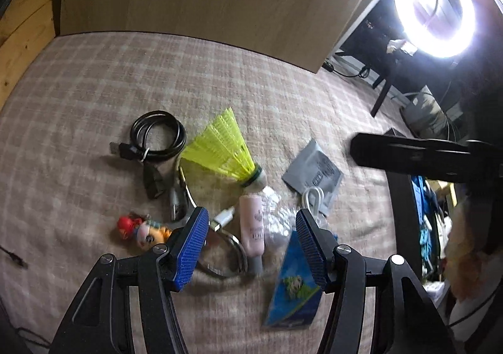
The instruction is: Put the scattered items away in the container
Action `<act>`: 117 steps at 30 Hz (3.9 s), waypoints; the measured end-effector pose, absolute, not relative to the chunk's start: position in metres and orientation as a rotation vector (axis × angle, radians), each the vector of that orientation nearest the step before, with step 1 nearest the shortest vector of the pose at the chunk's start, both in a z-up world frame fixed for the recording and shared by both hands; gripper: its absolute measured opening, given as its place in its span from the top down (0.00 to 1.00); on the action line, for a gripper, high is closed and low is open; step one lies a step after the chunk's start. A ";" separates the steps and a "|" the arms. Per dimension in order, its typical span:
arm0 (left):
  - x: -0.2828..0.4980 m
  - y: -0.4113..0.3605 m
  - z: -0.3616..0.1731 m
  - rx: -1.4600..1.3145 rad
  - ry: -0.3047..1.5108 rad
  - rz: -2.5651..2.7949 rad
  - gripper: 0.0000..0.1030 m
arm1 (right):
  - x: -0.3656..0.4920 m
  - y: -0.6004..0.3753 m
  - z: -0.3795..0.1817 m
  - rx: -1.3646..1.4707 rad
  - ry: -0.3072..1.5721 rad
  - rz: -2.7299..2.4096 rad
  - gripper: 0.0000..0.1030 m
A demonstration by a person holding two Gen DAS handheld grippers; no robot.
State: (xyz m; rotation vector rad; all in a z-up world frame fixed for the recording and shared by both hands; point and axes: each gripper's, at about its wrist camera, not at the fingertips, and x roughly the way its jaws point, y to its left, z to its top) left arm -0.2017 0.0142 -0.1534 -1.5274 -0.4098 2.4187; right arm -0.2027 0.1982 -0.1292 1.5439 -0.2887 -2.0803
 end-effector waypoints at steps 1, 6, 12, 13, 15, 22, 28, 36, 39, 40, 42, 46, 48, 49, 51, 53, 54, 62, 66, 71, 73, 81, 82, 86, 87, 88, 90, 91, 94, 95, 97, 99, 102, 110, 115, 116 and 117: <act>-0.206 0.014 -0.157 -1.529 -0.427 2.414 0.41 | -0.207 0.191 -0.133 1.555 -0.291 -2.061 0.45; -0.225 0.009 -0.169 -1.528 -0.511 2.396 0.41 | -0.231 0.164 -0.159 1.621 -0.346 -1.962 0.46; -0.240 0.008 -0.184 -1.536 -0.528 2.390 0.41 | -0.246 0.147 -0.179 1.667 -0.382 -1.887 0.52; -0.243 0.010 -0.188 -1.542 -0.526 2.389 0.41 | -0.247 0.145 -0.182 1.673 -0.381 -1.883 0.52; -0.246 0.009 -0.193 -1.553 -0.529 2.384 0.41 | -0.249 0.142 -0.186 1.684 -0.388 -1.866 0.52; -0.252 0.012 -0.202 -1.553 -0.541 2.344 0.62 | -0.250 0.133 -0.211 1.742 -0.403 -1.822 0.62; -0.245 0.020 -0.183 -1.487 -0.492 2.370 0.63 | -0.245 0.145 -0.205 1.705 -0.476 -1.828 0.74; -0.222 0.050 -0.138 -1.382 -0.398 2.363 0.63 | -0.219 0.169 -0.161 1.605 -0.469 -1.929 0.74; -0.211 0.067 -0.120 -1.338 -0.344 2.351 0.63 | -0.201 0.189 -0.141 1.561 -0.483 -1.986 0.74; -0.207 0.077 -0.114 -1.322 -0.326 2.340 0.63 | -0.196 0.197 -0.136 1.550 -0.493 -2.002 0.74; -0.199 0.093 -0.105 -1.299 -0.302 2.318 0.63 | -0.185 0.214 -0.127 1.535 -0.510 -2.036 0.74; -0.185 0.140 -0.094 -1.255 -0.250 2.253 0.63 | -0.163 0.257 -0.113 1.515 -0.539 -2.102 0.74; -0.180 0.161 -0.090 -1.244 -0.229 2.221 0.63 | -0.152 0.282 -0.106 1.512 -0.564 -2.139 0.74; -0.176 0.176 -0.087 -1.236 -0.213 2.199 0.63 | -0.148 0.294 -0.104 1.511 -0.575 -2.152 0.74; -0.170 0.197 -0.082 -1.223 -0.191 2.165 0.63 | -0.136 0.324 -0.099 1.512 -0.613 -2.189 0.74; -0.164 0.227 -0.079 -1.210 -0.166 2.123 0.63 | -0.128 0.348 -0.095 1.512 -0.641 -2.220 0.74; -0.162 0.241 -0.077 -1.204 -0.156 2.102 0.63 | -0.121 0.365 -0.093 1.513 -0.660 -2.243 0.74; -0.135 0.364 -0.069 -1.165 -0.052 1.920 0.63 | -0.069 0.471 -0.087 1.519 -0.796 -2.391 0.74; -0.124 0.418 -0.068 -1.152 -0.013 1.832 0.63 | -0.042 0.522 -0.086 1.527 -0.855 -2.465 0.74; -0.112 0.476 -0.069 -1.139 0.030 1.765 0.62 | -0.019 0.571 -0.087 1.536 -0.913 -2.527 0.74; -0.107 0.493 -0.069 -1.139 0.040 1.748 0.62 | -0.013 0.585 -0.087 1.541 -0.923 -2.546 0.74; -0.104 0.529 -0.075 -1.142 0.077 1.723 0.50 | -0.006 0.614 -0.091 1.561 -0.924 -2.581 0.72; -0.105 0.532 -0.076 -1.150 0.093 1.730 0.35 | -0.005 0.616 -0.091 1.554 -0.919 -2.579 0.72; -0.110 0.524 -0.075 -1.139 0.082 1.766 0.28 | 0.001 0.625 -0.085 1.563 -0.913 -2.647 0.42; -0.110 0.521 -0.074 -1.135 0.081 1.772 0.28 | 0.002 0.626 -0.083 1.554 -0.919 -2.658 0.42; -0.111 0.515 -0.071 -1.130 0.082 1.781 0.28 | 0.003 0.627 -0.082 1.550 -0.932 -2.659 0.42; -0.113 0.506 -0.069 -1.122 0.088 1.799 0.28 | 0.002 0.626 -0.081 1.543 -0.945 -2.652 0.42; -0.113 0.499 -0.067 -1.118 0.089 1.814 0.28 | 0.002 0.625 -0.080 1.544 -0.944 -2.653 0.42; -0.114 0.477 -0.061 -1.116 0.088 1.855 0.28 | -0.002 0.615 -0.078 1.544 -0.918 -2.639 0.42; -0.113 0.467 -0.059 -1.116 0.088 1.867 0.28 | -0.003 0.609 -0.076 1.539 -0.905 -2.633 0.42; -0.113 0.448 -0.056 -1.117 0.088 1.896 0.28 | -0.007 0.599 -0.075 1.534 -0.880 -2.619 0.42; -0.115 0.427 -0.055 -1.121 0.089 1.929 0.28 | -0.013 0.583 -0.073 1.531 -0.848 -2.599 0.42; -0.118 0.393 -0.054 -1.141 0.085 1.982 0.28 | -0.022 0.560 -0.072 1.530 -0.808 -2.571 0.42; -0.124 0.281 -0.071 -1.243 0.042 2.125 0.28 | -0.041 0.486 -0.072 1.539 -0.690 -2.475 0.42; -0.125 0.202 -0.088 -1.327 -0.010 2.204 0.28 | -0.050 0.428 -0.080 1.562 -0.591 -2.402 0.42; -0.125 0.188 -0.093 -1.346 -0.024 2.217 0.28 | -0.051 0.418 -0.083 1.568 -0.581 -2.387 0.42; -0.126 0.175 -0.098 -1.364 -0.037 2.225 0.28 | -0.053 0.409 -0.087 1.575 -0.576 -2.369 0.42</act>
